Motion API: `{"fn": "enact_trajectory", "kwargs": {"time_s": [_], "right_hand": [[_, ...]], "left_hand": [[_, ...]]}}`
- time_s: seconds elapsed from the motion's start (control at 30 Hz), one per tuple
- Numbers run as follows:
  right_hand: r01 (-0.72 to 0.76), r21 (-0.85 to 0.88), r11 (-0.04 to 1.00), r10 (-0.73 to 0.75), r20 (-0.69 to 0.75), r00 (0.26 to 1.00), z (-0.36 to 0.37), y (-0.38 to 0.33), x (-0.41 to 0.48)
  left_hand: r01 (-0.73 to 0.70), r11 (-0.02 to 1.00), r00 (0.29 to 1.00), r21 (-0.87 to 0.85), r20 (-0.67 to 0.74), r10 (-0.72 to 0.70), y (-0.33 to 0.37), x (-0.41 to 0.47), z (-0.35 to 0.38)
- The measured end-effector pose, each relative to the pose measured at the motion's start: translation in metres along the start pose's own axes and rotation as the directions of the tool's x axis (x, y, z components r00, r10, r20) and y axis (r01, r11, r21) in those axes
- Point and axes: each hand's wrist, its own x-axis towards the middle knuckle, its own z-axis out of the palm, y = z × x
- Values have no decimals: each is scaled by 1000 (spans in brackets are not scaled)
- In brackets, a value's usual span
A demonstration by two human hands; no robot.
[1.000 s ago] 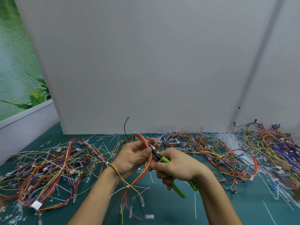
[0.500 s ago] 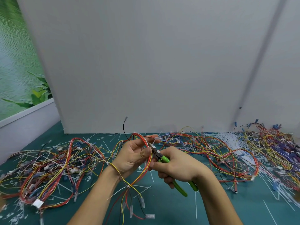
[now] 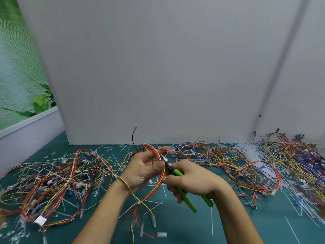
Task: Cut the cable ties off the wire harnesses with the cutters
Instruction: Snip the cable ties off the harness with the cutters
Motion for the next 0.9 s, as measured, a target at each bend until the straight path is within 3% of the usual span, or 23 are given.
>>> {"fn": "enact_trajectory", "kwargs": {"time_s": [0.5, 0.9], "right_hand": [[-24, -7, 1000, 24, -14, 1000, 4, 1, 1], [-83, 58, 995, 86, -52, 995, 2, 1, 2]], "left_hand": [[2, 999, 1000, 52, 21, -3, -5, 2, 0], [-38, 995, 998, 88, -40, 41, -7, 5, 1]]}}
